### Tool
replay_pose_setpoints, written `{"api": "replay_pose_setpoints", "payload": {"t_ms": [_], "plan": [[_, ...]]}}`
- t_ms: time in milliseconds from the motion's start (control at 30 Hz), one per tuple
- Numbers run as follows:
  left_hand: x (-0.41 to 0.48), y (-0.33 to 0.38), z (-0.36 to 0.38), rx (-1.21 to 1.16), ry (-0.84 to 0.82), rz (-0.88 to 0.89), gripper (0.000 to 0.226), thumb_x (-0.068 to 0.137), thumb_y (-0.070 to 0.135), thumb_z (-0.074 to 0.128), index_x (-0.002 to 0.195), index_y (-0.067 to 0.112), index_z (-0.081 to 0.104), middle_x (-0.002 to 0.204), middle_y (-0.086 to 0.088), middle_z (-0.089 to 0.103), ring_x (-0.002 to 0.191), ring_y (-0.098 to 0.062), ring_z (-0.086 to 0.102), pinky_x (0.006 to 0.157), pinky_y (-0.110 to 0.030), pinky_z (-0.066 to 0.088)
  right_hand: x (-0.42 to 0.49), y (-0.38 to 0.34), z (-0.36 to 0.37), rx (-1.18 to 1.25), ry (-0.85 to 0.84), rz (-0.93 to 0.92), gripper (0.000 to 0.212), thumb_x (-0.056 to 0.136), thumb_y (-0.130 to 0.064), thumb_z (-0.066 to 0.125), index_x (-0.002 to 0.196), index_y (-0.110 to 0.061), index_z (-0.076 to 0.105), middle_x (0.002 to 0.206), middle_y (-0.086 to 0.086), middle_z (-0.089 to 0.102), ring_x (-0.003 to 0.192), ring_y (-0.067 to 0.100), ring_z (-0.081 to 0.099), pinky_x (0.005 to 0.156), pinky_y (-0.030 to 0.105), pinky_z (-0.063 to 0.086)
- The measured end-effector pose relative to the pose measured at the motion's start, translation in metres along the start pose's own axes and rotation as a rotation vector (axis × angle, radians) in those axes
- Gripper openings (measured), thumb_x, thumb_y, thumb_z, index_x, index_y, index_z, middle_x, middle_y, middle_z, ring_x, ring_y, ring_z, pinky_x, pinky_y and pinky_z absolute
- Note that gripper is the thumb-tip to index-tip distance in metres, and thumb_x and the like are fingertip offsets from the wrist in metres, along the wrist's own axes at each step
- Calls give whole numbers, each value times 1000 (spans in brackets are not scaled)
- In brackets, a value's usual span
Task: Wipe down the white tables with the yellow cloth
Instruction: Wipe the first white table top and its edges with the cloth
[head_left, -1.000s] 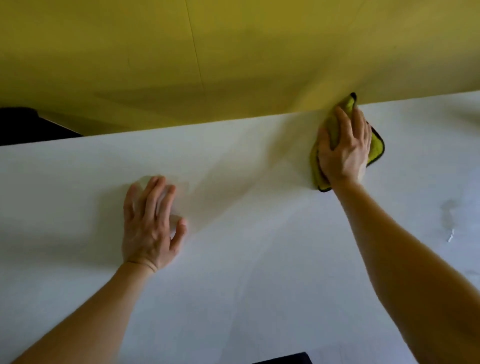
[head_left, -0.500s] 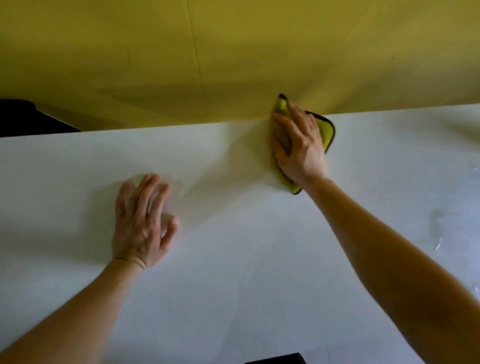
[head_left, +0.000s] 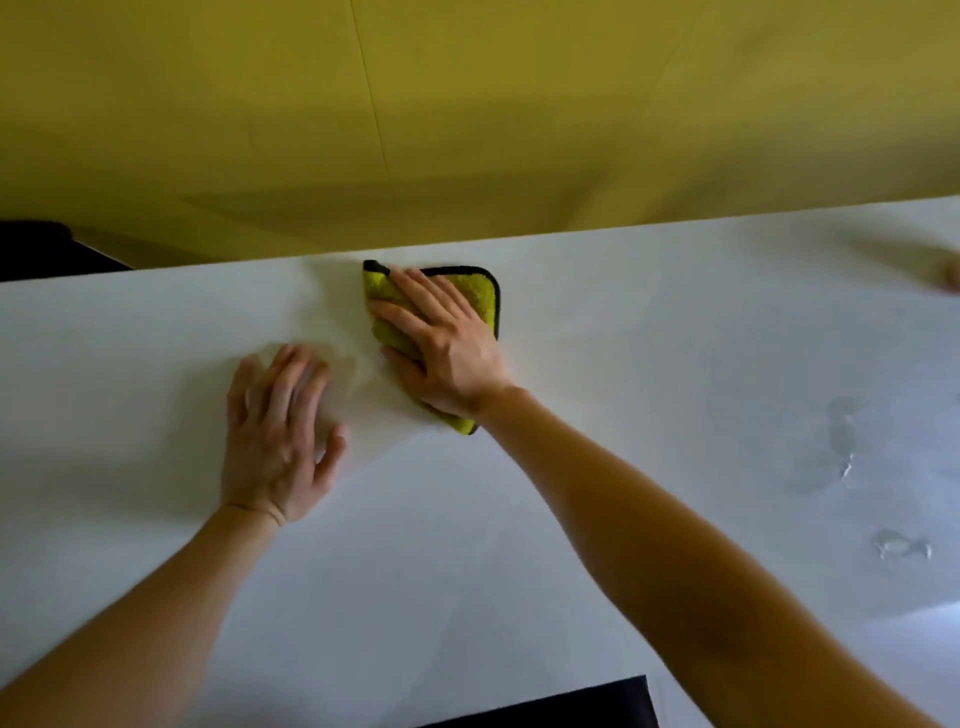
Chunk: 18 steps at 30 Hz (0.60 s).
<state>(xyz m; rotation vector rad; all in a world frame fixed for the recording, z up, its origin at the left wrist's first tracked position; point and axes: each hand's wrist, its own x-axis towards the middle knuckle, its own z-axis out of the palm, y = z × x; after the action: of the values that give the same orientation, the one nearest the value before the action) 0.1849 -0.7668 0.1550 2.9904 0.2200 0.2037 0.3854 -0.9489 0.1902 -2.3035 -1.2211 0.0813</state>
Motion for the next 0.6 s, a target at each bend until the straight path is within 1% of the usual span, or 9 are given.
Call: {"api": "replay_pose_setpoints", "payload": {"t_ms": [67, 167, 267, 300, 333, 400, 467, 533, 600], "plan": [[2, 2, -2, -2, -10, 7, 74, 98, 41, 51, 158, -3, 48, 169, -25, 38, 161, -45, 33, 127, -72, 23, -30, 68, -41, -72, 33, 107, 52, 102, -37, 66, 151, -18, 64, 168, 16, 47, 158, 37, 41, 131, 54, 29], [0, 5, -4, 26, -1, 6, 71, 98, 37, 52, 157, -4, 49, 168, -26, 40, 161, -44, 33, 127, -71, 24, -87, 171, -110, -206, 187, 513, 57, 102, -47, 61, 153, -23, 60, 168, 14, 46, 156, 38, 41, 127, 56, 33], [-4, 20, -6, 52, 32, -65, 63, 100, 28, 52, 155, -2, 51, 165, -25, 46, 160, -42, 38, 128, -69, 26, -93, 176, -106, -226, 315, 885, 63, 98, -53, 56, 153, -22, 59, 166, 19, 45, 154, 42, 40, 128, 58, 28], [-3, 30, -5, 52, 41, -85, 60, 101, 25, 51, 155, -2, 51, 164, -25, 48, 159, -42, 39, 128, -69, 26, -83, 152, -92, -218, 318, 877, 62, 98, -54, 58, 152, -22, 60, 167, 20, 44, 155, 42, 39, 130, 57, 25], [0, 42, -3, 50, 49, -95, 58, 102, 23, 51, 154, -1, 52, 163, -24, 49, 159, -41, 40, 128, -69, 26, -72, 123, -76, -202, 284, 768, 60, 100, -54, 60, 150, -21, 62, 168, 20, 43, 158, 40, 36, 132, 55, 23], [8, 70, 3, 46, 54, -110, 56, 103, 23, 51, 154, 0, 53, 162, -23, 50, 157, -39, 43, 127, -68, 28, -60, 69, -48, -123, 105, 358, 56, 103, -51, 63, 150, -21, 63, 170, 18, 41, 161, 38, 33, 133, 52, 20], [16, 100, 9, 56, 61, -142, 55, 103, 24, 51, 153, 0, 53, 162, -22, 51, 156, -39, 45, 126, -69, 28, -56, 49, -39, -47, -76, 19, 57, 102, -47, 68, 151, -19, 63, 171, 19, 41, 161, 39, 33, 132, 54, 22], [23, 132, 16, 61, 62, -177, 55, 104, 25, 52, 153, 0, 53, 161, -21, 51, 156, -39, 44, 127, -69, 27, -53, 73, -51, -15, -134, -128, 60, 99, -46, 72, 152, -19, 63, 168, 18, 45, 158, 39, 39, 132, 53, 25], [34, 163, 23, 40, 66, -187, 55, 103, 25, 54, 153, 1, 53, 161, -21, 51, 156, -39, 44, 127, -69, 27, -55, 120, -73, -39, -115, -135, 62, 94, -46, 76, 150, -19, 66, 163, 17, 52, 153, 40, 47, 130, 51, 32]]}}
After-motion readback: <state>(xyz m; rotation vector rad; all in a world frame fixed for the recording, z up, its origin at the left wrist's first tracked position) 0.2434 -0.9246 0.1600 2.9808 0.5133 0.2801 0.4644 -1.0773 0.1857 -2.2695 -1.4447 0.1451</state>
